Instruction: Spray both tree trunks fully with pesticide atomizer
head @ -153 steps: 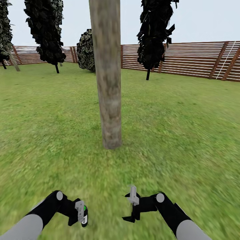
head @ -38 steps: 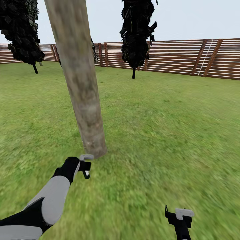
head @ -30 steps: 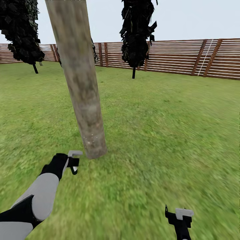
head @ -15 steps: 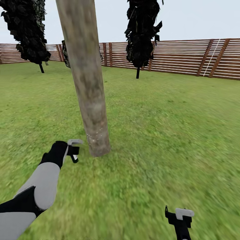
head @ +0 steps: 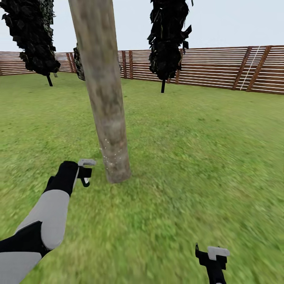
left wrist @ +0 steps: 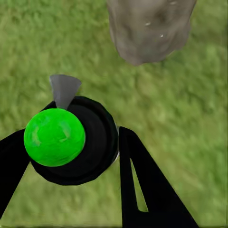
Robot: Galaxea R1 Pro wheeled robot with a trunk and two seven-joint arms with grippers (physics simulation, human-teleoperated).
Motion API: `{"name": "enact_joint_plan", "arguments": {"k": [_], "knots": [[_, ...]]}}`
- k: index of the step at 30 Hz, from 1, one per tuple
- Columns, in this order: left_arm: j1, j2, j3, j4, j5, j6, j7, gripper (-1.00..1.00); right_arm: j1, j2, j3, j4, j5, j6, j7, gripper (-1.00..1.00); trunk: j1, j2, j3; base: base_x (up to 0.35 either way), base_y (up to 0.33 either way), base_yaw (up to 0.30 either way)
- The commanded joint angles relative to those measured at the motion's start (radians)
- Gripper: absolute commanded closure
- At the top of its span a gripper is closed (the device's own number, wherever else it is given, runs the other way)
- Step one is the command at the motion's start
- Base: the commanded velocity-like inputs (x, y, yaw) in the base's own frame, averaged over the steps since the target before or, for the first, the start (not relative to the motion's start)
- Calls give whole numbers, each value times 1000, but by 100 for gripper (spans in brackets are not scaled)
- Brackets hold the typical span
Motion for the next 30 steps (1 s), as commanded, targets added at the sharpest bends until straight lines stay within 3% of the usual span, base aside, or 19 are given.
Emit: {"name": "enact_joint_plan", "arguments": {"k": [1, 14, 22, 30], "knots": [[1, 0, 2, -2, -7, 2, -10, 100, -1, 0, -6, 1, 11, -2, -4, -100, 0, 0, -1, -10, 0, 0], [7, -26, 4, 5, -6, 1, -10, 100, -1, 0, -5, 1, 11, -2, -3, -100, 0, 0, -1, 201, 68, 32], [16, -17, -6, -21, -16, -2, -4, 100, -1, 0, -5, 1, 11, -2, -3, -100, 0, 0, -1, 1, -255, 40], [64, -25, 3, -23, -8, -2, -6, 100, -1, 0, -5, 1, 11, -2, -3, -100, 0, 0, -1, 1, -273, 0]]}}
